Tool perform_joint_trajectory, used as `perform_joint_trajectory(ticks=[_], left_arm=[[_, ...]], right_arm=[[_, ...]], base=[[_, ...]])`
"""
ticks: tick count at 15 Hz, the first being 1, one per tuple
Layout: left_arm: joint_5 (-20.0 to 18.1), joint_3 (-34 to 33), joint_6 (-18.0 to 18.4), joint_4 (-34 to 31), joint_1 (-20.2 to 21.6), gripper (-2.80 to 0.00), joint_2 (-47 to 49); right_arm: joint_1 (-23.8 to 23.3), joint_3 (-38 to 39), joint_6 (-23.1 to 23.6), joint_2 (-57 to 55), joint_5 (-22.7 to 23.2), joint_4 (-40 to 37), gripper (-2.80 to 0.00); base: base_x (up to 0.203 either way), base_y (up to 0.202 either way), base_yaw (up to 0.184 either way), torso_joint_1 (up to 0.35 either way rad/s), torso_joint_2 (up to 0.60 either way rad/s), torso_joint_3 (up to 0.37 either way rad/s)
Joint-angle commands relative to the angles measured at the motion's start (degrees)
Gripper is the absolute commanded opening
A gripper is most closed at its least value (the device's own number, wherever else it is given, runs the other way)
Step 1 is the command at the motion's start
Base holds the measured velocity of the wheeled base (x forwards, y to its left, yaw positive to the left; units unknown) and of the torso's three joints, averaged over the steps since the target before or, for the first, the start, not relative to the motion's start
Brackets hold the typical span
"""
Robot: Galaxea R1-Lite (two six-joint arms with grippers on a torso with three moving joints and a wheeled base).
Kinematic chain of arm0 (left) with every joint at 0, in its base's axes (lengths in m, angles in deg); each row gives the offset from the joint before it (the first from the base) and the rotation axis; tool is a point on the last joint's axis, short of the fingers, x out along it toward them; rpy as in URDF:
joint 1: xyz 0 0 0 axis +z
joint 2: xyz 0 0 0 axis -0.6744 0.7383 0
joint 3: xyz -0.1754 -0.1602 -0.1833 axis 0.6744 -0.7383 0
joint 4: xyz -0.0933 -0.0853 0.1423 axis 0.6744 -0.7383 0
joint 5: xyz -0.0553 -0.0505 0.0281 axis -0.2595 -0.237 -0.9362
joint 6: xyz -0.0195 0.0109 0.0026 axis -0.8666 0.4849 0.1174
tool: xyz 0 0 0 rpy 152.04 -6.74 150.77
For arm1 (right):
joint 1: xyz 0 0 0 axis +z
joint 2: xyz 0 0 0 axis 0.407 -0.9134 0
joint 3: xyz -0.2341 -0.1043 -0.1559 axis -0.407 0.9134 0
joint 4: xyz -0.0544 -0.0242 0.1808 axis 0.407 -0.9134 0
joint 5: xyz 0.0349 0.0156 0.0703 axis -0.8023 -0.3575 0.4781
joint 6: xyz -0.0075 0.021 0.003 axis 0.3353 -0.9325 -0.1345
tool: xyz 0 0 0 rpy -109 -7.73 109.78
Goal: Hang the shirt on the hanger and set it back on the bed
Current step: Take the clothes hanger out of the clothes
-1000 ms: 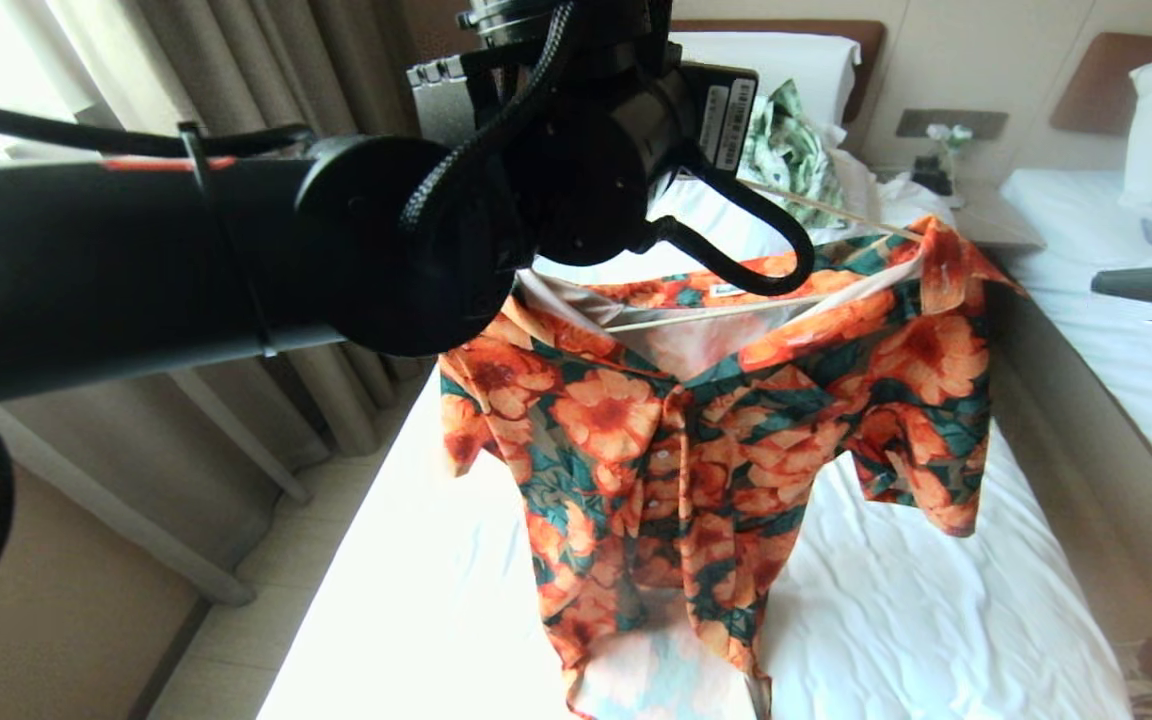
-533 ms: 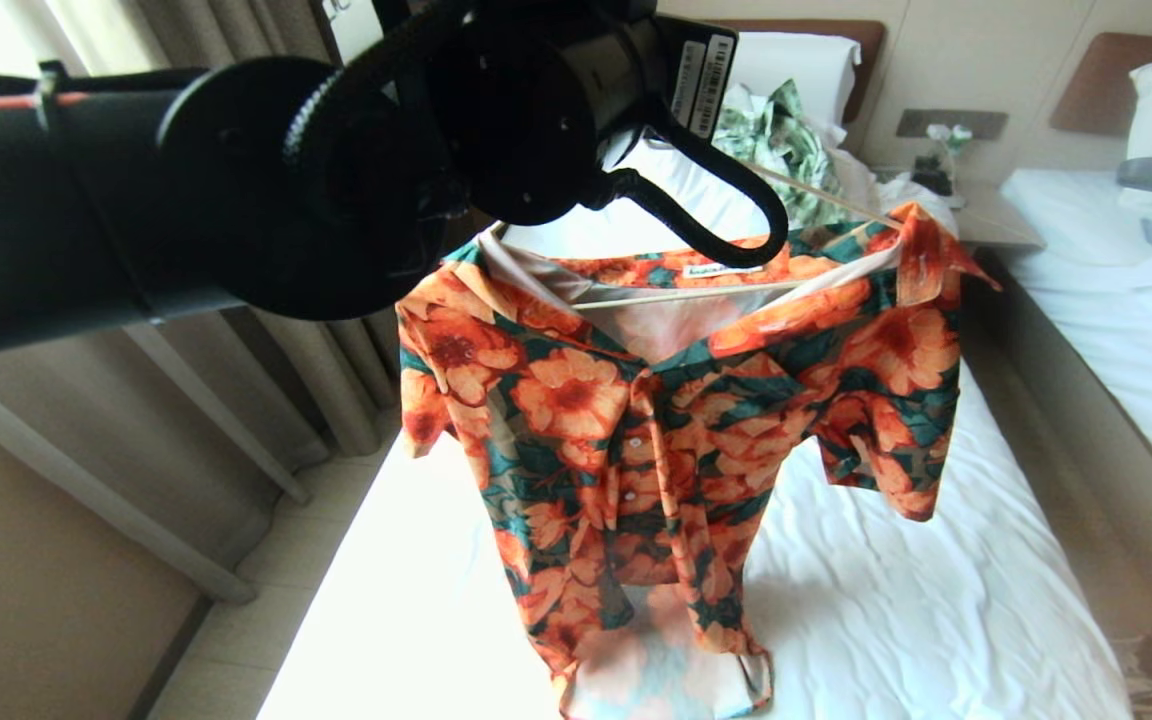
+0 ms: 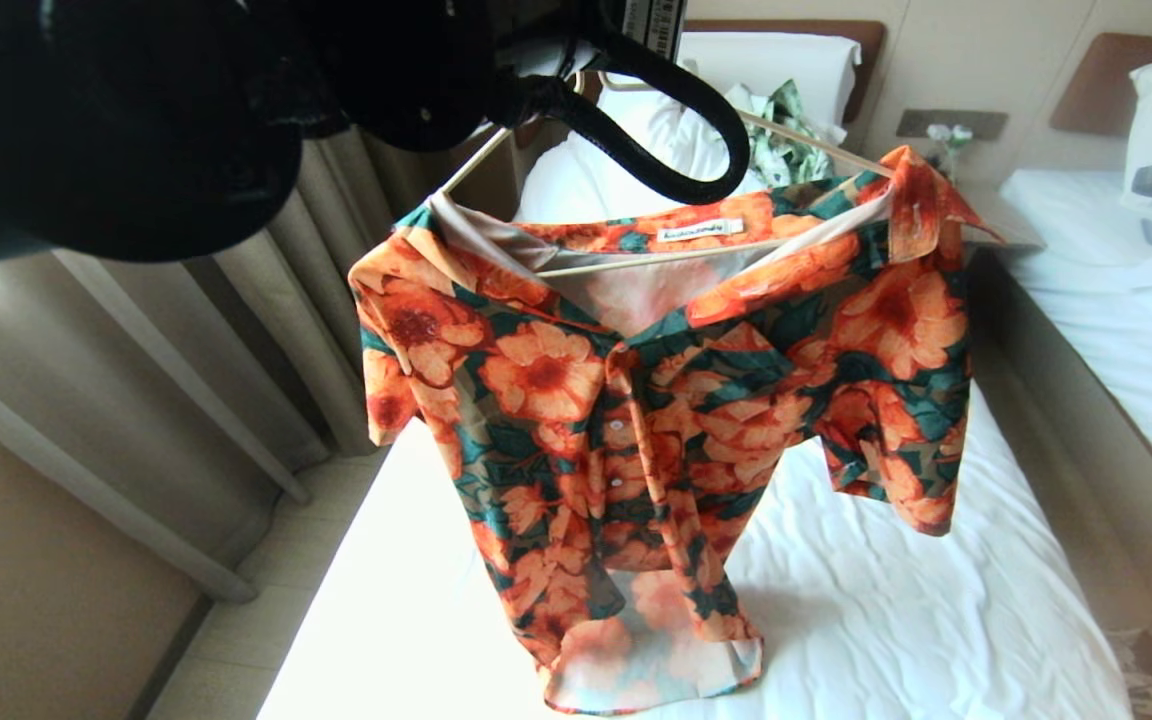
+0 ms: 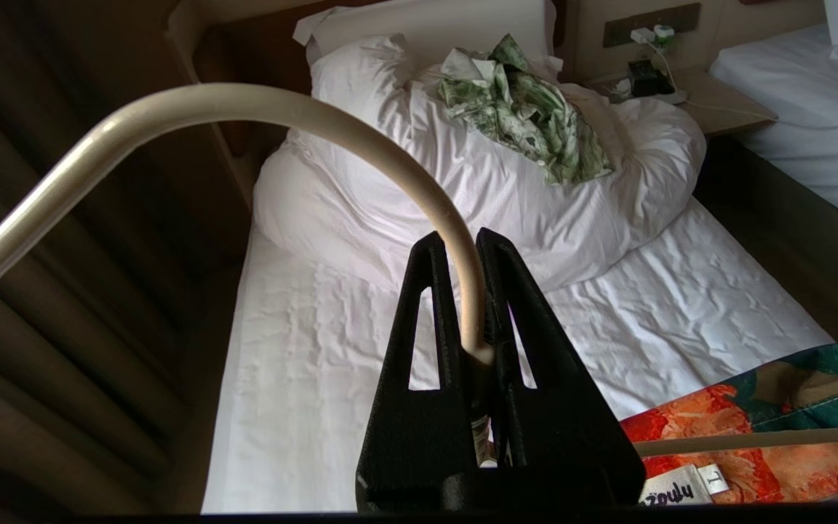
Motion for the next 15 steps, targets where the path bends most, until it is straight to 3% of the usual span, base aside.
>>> perform_joint_trajectory(ticks=[1,2,5,6,15], left_arm=[[0.21,0.01,0.16,0.10,0.00,-2.80,-0.91],[0.29,0.01,0.33,0.10,0.09,-2.80,-1.21],[0.38,0.01,0.42,0.10,0.00,-2.80,-1.72],[0.47,-0.08,0.42,0.10,0.00,-2.80,-2.00],[0.73,-0.08,0.42,0.18,0.35,-2.80,-3.32]], right_arm=[[0.69,0.83,-0.12,1.70,0.37,-0.55,-2.80],[0.69,1.02,-0.71,2.44,0.37,-1.01,-2.80],[0.84,1.04,-11.56,3.79,0.58,0.02,-2.80],[1.24,1.04,-12.66,3.87,0.63,0.39,-2.80],[1.30,2.78,-12.83,5.48,0.37,0.05,-2.80]], base=[[0.000,0.000,0.000,0.000,0.00,0.000],[0.000,0.000,0.000,0.000,0.00,0.000],[0.000,0.000,0.000,0.000,0.00,0.000],[0.000,0.000,0.000,0.000,0.00,0.000],[0.000,0.000,0.000,0.000,0.00,0.000]])
